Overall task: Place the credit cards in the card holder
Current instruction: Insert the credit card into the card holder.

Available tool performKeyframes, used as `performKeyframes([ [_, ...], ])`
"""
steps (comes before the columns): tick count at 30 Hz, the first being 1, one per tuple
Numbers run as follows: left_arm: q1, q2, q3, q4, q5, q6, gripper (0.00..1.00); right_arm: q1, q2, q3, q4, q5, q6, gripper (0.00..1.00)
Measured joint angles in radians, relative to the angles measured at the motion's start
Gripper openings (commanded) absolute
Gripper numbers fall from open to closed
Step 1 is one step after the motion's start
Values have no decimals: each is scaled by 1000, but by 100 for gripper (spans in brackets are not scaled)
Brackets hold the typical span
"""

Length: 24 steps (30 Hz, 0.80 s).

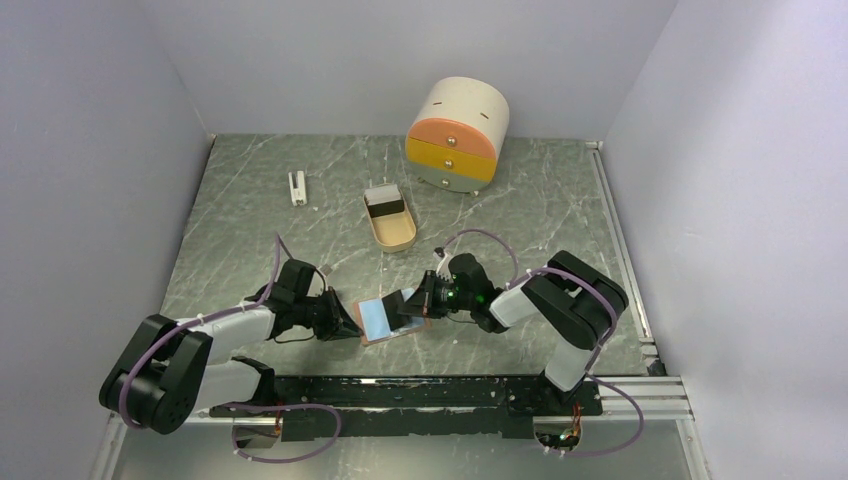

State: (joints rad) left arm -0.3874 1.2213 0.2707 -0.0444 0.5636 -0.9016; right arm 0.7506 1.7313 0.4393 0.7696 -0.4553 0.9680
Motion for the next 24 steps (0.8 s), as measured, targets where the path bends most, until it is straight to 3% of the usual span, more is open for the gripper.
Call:
performKeyframes([
  [19, 0, 5, -6, 19, 6, -5, 9, 32, 54, -25, 126, -8, 84, 1],
  [21, 0, 5, -6, 19, 7, -5, 9, 36, 60, -24, 132, -6, 93, 2],
  [24, 0, 5, -6, 19, 7, -7, 9, 47, 71, -14, 132, 0, 108, 12],
])
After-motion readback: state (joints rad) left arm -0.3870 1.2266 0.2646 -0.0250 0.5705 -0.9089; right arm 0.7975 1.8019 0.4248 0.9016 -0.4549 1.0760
